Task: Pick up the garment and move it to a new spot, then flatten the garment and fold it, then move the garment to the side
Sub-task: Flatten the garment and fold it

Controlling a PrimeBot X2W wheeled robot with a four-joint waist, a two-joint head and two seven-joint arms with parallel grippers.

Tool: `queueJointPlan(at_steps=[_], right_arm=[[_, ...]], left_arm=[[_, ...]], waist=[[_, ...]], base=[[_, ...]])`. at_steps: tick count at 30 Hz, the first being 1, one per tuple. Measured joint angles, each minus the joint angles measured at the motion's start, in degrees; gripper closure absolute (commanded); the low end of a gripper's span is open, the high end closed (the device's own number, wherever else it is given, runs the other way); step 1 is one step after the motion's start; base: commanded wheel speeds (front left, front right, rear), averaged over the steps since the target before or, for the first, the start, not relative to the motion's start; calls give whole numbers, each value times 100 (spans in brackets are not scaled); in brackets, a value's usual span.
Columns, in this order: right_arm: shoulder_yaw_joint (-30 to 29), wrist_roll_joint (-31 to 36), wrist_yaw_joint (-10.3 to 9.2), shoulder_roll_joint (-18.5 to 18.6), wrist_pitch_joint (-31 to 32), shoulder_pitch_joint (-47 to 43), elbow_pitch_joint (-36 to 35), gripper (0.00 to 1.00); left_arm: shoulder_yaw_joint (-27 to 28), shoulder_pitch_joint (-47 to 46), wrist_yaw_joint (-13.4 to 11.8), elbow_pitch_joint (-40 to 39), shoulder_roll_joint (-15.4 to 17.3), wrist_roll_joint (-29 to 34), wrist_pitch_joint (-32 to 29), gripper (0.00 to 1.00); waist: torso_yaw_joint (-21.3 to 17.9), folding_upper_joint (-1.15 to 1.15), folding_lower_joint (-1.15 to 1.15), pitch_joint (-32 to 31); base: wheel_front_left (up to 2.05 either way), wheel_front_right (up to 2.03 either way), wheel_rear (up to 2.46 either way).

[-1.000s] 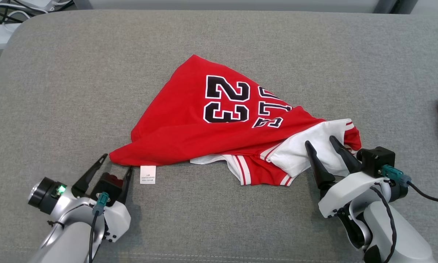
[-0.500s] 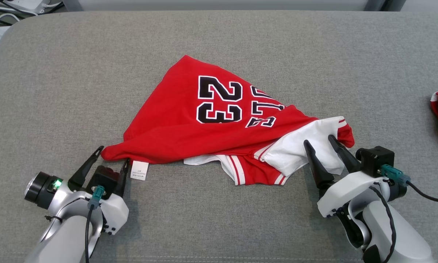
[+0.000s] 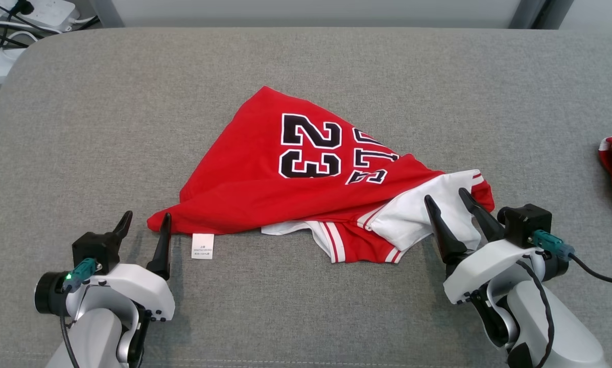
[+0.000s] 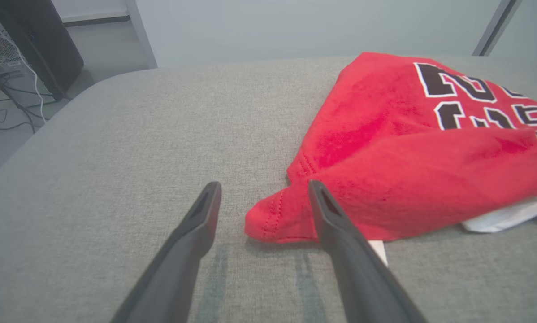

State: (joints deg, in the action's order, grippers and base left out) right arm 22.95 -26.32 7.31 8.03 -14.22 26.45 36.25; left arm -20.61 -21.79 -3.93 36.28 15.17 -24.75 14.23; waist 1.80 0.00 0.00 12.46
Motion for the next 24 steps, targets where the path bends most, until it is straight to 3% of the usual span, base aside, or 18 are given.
queueJointPlan(at_steps=[10,24], right_arm=[[99,-37,0,13,0,-5,-1,0],[143,-40,0,59,0,4,-16,0]], left_arm=[[569,276,488,29,-398,-714,0,0],[1148,95,843,578,-655,-989,0,0]], waist=[[-2,0,0,-57],[-185,0,0,128]], base=[[0,0,0],[0,0,0]])
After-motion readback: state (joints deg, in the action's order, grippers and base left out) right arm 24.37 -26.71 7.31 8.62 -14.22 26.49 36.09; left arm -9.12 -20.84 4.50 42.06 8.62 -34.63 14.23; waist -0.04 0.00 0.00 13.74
